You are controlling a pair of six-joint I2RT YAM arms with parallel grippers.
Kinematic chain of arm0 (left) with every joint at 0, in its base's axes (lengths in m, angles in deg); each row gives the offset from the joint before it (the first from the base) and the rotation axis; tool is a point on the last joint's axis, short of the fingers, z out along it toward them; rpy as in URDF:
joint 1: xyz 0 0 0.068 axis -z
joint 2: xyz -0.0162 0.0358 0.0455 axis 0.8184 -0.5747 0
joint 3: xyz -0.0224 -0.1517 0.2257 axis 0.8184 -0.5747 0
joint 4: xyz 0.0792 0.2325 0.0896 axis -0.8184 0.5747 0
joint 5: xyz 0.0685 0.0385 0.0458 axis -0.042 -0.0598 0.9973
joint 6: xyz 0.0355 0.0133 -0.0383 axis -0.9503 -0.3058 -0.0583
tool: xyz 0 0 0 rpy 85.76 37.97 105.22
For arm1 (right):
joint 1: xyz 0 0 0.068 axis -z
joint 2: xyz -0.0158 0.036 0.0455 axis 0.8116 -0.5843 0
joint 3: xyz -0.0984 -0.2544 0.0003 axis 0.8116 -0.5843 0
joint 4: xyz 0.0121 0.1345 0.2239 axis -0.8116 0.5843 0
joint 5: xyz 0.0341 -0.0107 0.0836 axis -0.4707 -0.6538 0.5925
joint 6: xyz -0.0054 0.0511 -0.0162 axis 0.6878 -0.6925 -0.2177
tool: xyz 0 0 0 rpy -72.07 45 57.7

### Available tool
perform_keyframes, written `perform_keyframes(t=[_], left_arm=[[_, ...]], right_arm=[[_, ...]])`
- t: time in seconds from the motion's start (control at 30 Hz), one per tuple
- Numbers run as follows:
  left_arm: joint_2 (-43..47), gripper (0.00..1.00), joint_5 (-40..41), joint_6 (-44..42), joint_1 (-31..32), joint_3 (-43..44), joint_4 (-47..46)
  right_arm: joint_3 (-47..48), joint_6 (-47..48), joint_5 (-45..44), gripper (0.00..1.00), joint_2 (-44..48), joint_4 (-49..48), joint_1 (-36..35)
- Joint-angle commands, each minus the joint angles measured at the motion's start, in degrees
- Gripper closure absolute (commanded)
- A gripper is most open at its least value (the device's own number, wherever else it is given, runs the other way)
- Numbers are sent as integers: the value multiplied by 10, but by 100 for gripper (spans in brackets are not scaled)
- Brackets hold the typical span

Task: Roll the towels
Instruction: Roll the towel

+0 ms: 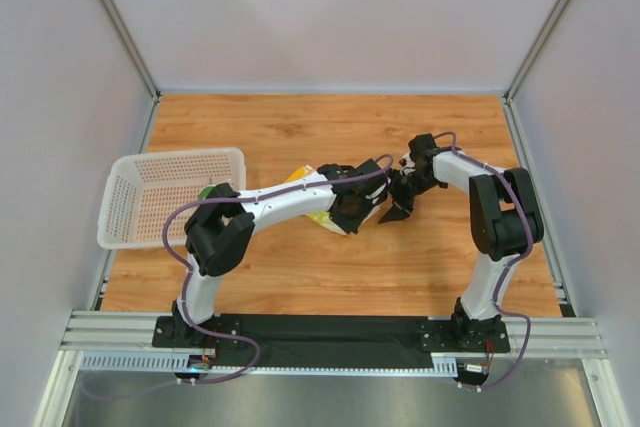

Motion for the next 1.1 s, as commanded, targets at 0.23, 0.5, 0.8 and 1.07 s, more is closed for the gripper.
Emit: perform_keyframes(t=[0.23, 0.5, 0.8, 1.07], left_arm=[[56, 100, -38, 26, -8, -20, -14], [69, 100, -50, 33, -15, -28, -18], [76, 100, -55, 27, -18, -41, -18], [81, 100, -72, 12, -18, -68, -26]], right_arm=[[29, -38, 14, 45, -43, -44, -14], [34, -30, -17, 51, -62, -39, -15], [62, -23, -44, 92, -60, -20, -13], [94, 1, -75, 100, -67, 25, -14]])
